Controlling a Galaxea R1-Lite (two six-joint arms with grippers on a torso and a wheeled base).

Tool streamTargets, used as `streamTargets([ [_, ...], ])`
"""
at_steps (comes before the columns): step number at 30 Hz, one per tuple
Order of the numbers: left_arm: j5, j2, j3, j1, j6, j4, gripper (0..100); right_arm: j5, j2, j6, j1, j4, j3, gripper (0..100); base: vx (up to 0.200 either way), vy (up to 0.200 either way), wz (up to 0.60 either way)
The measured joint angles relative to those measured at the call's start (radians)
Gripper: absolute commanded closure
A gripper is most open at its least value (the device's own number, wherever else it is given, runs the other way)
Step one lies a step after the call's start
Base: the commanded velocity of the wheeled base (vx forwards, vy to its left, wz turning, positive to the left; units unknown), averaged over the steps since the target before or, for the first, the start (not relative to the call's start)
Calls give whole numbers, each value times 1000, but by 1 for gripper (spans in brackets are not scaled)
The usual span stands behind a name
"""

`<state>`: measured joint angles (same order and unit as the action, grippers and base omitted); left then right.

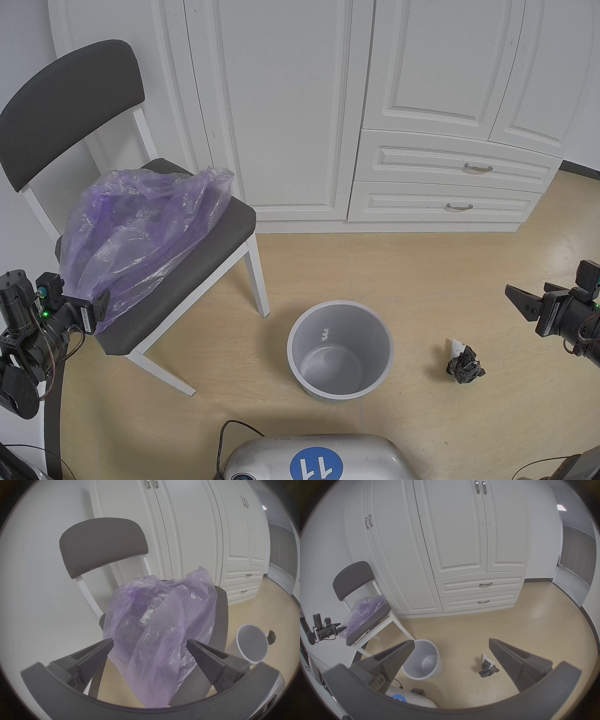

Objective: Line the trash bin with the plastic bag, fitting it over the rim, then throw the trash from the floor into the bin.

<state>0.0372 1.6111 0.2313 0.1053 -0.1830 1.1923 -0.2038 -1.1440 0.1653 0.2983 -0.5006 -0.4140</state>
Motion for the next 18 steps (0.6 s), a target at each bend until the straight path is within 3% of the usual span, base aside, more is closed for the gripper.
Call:
streamTargets([
  [12, 143, 19, -20, 10, -122, 1, 0, 0, 0, 0, 0, 7, 1, 0, 0, 0, 0],
  [18, 219, 57, -15, 13, -137, 35, 0, 0, 0, 0, 0, 6, 1, 0, 0, 0, 0],
])
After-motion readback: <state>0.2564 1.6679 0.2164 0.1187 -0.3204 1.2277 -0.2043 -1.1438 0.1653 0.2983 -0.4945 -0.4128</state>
